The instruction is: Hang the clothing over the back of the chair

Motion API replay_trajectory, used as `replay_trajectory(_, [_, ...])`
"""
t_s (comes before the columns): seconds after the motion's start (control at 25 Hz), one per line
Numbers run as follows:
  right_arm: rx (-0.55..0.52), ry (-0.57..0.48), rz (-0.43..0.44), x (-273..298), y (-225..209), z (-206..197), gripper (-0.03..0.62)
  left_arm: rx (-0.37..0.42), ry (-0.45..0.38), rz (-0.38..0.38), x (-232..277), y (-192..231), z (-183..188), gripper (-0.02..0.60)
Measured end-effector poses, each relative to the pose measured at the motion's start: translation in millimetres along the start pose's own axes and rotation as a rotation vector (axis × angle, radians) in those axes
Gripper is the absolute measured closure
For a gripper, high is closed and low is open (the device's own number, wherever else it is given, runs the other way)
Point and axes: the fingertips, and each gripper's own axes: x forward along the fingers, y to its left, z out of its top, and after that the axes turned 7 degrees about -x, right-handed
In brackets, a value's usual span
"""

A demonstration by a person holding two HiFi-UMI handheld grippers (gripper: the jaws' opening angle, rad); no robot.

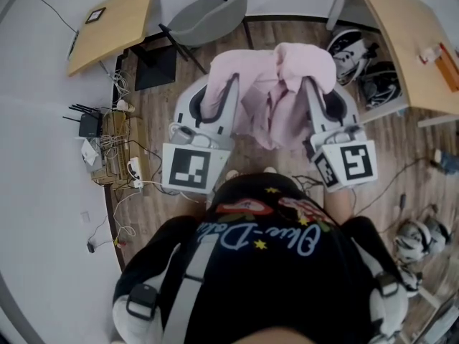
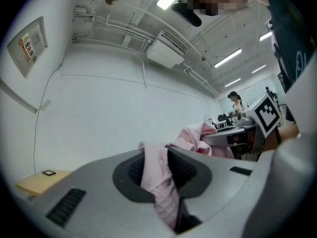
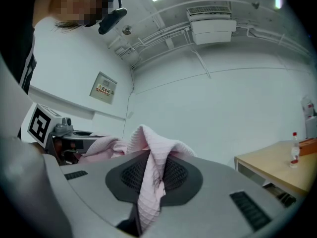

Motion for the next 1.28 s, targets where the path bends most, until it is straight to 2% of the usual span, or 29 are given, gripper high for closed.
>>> replay_trajectory(0.52, [-0.001, 0.011, -0.037, -12.8, -41.9, -10.6, 0.549, 0.013, 0.012, -0.041, 33.7, -32.6, -3.0, 0.525])
replay_trajectory(0.96, [-0.036, 0.026, -0.133, 25.5, -96.2, -15.6, 0.549, 0.005, -0.019, -0.131, 110.7, -21.3, -3.1, 0.525])
replay_trajectory(1.28, [-0.043, 0.036, -0.180, 81.7, -129.9, -15.3, 0.549, 0.029, -0.051, -0.160, 168.1, 13.2, 3.7, 0.525])
